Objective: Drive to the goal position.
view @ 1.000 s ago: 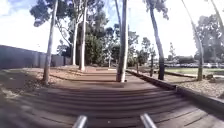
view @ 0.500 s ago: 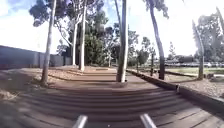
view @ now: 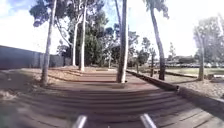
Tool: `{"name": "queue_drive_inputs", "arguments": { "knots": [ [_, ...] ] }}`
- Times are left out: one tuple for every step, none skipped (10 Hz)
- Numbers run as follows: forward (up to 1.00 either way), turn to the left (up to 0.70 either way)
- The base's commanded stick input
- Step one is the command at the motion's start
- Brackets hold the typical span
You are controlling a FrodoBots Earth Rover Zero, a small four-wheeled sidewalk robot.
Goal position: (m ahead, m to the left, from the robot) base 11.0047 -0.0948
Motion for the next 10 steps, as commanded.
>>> {"name": "queue_drive_inputs", "arguments": {
  "knots": [
    [0.7,0.35],
    [0.7,0.0],
    [0.7,0.0],
    [0.7,0.0],
    [0.7,0.0],
    [0.7,0.0],
    [0.7,0.0],
    [0.7,0.0],
    [0.7,0.04],
    [0.7,0.19]
  ]
}}
